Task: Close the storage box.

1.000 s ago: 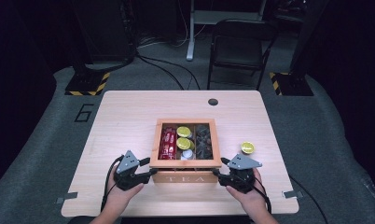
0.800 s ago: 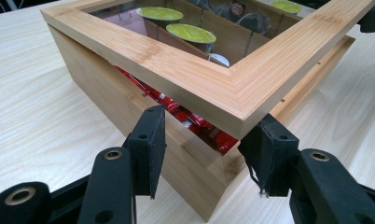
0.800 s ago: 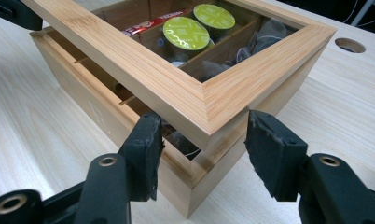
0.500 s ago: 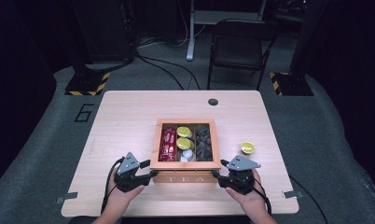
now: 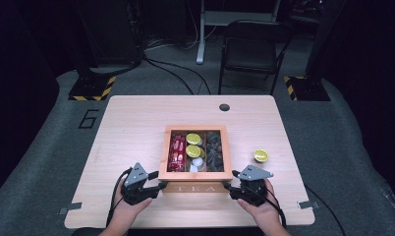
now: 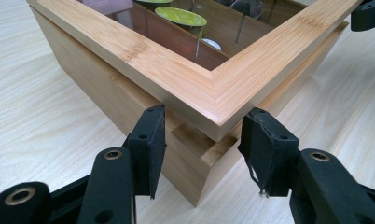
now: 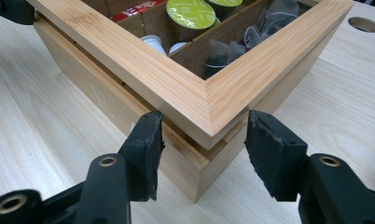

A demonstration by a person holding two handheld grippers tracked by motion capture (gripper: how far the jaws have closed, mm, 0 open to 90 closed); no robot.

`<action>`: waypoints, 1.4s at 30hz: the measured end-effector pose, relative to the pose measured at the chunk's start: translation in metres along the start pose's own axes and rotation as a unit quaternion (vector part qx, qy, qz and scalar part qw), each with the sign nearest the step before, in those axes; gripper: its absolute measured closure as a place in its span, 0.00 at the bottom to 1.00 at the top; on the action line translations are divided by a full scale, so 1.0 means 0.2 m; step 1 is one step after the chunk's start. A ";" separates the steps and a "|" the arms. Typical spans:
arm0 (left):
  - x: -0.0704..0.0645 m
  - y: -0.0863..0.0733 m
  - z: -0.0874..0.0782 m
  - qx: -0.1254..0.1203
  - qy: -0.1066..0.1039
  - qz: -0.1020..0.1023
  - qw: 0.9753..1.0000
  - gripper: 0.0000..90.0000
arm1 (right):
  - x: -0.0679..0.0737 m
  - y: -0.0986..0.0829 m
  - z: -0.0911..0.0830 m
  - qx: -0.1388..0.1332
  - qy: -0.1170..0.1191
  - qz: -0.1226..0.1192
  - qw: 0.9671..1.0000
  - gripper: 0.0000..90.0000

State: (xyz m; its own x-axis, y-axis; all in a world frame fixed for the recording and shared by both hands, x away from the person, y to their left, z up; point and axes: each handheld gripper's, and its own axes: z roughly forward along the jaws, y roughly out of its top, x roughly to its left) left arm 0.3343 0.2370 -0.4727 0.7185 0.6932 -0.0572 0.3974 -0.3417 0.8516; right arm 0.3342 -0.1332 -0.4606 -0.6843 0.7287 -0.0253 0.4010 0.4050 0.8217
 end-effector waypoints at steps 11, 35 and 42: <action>-0.01 0.00 -0.01 -0.014 0.008 -0.008 1.000 0.46 | -0.01 -0.01 -0.02 -0.006 0.005 0.017 1.000 0.47; 0.08 0.07 -0.07 -0.036 0.031 -0.035 0.998 0.45 | -0.13 0.03 -0.12 -0.051 -0.011 0.055 0.997 0.44; 0.14 0.07 -0.08 -0.033 0.043 -0.046 0.997 0.45 | -0.17 0.02 -0.15 -0.051 -0.028 0.060 0.997 0.44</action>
State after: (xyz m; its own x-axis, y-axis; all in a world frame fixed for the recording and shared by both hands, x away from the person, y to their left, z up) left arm 0.3507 0.2615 -0.4550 0.6274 0.7729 -0.0949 0.4201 -0.2333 0.8770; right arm 0.3411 -0.1735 -0.4398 -0.5987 0.7995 0.0475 0.4125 0.2570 0.8739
